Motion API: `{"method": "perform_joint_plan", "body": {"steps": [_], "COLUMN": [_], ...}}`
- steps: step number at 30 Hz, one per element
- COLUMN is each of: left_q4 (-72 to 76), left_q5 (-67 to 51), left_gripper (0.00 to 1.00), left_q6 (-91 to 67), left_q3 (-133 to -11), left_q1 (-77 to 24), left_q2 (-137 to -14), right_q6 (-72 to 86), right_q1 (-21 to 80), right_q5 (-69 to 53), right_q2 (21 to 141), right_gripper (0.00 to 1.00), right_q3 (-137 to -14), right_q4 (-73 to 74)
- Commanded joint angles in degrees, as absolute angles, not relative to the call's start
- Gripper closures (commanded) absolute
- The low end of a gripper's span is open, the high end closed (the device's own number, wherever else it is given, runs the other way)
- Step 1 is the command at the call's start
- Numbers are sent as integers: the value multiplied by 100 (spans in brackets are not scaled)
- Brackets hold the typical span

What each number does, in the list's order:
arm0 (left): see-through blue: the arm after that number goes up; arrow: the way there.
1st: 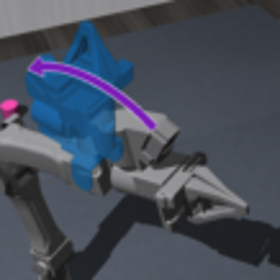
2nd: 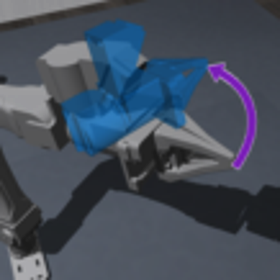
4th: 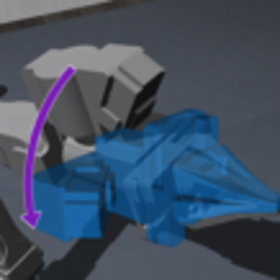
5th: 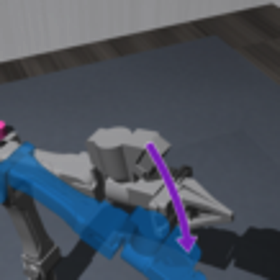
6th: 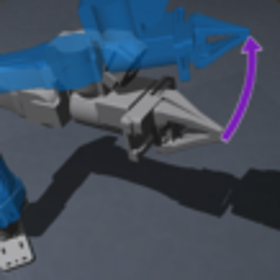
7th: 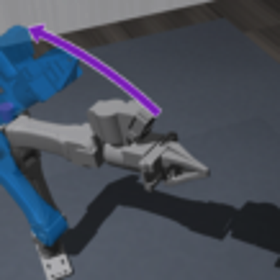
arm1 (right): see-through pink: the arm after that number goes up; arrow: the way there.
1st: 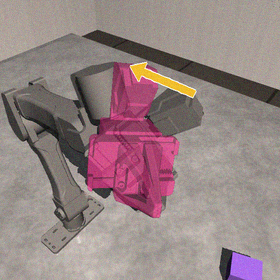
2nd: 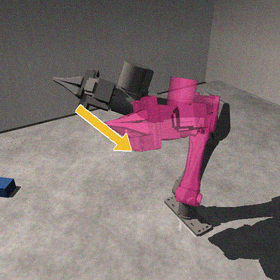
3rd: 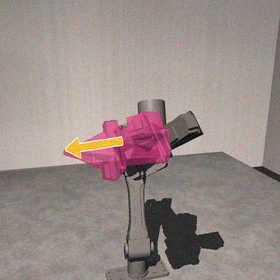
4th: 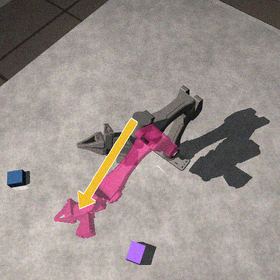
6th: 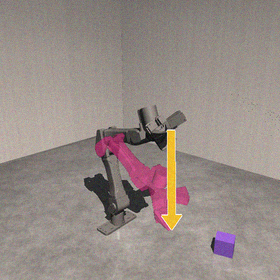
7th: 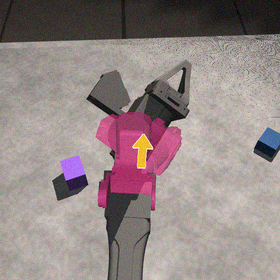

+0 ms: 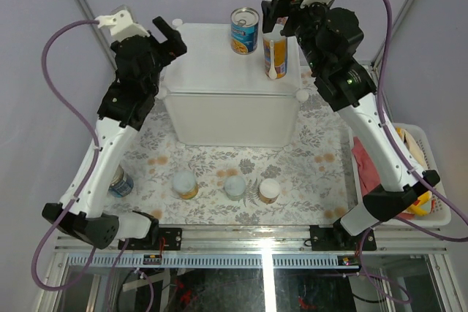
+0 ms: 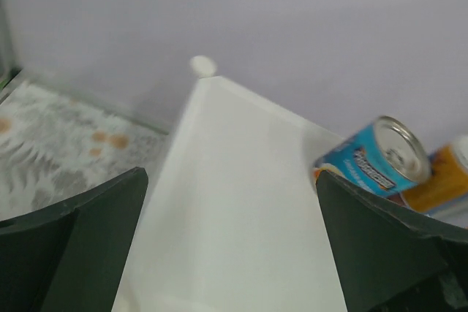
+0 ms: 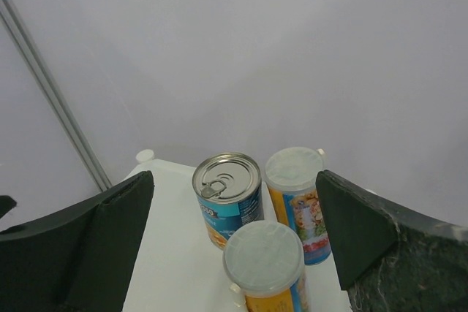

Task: Place and organize the canned foods onto the counter
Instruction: Pick up the canned food from the center of the board.

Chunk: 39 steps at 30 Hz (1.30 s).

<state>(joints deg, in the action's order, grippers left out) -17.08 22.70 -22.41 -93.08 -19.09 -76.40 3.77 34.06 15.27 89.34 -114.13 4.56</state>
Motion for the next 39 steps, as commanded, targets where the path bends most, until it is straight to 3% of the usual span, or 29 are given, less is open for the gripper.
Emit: {"method": "perform_joint_plan", "body": {"steps": [1, 6, 12, 25, 39], "left_q4": [-3468, -5908, -8320, -8323, -8332], "left_q5": [4174, 5110, 4245, 2989, 2703], "left_gripper": [0, 0, 0, 0, 0], "left_q6": [-4065, -6593, -8418, -8535, -8425], "left_q3": [-9292, -9857, -10502, -9106, -7379], "left_q1": [-1890, -1756, -927, 651, 1720], "left_q2": [-7444, -7700, -8368, -7901, -7339], "right_q6": [606, 737, 837, 721, 833], "right_q1": [3498, 3648, 3863, 4176, 4179], "right_q5": [1297, 1190, 1133, 1161, 974], "right_q2": [9033, 9169, 9333, 9712, 9738], "right_gripper": [0, 0, 1, 1, 1], "right_q3": [-11712, -11667, -11679, -12018, -11690], "right_q4": [475, 454, 374, 472, 284]}}
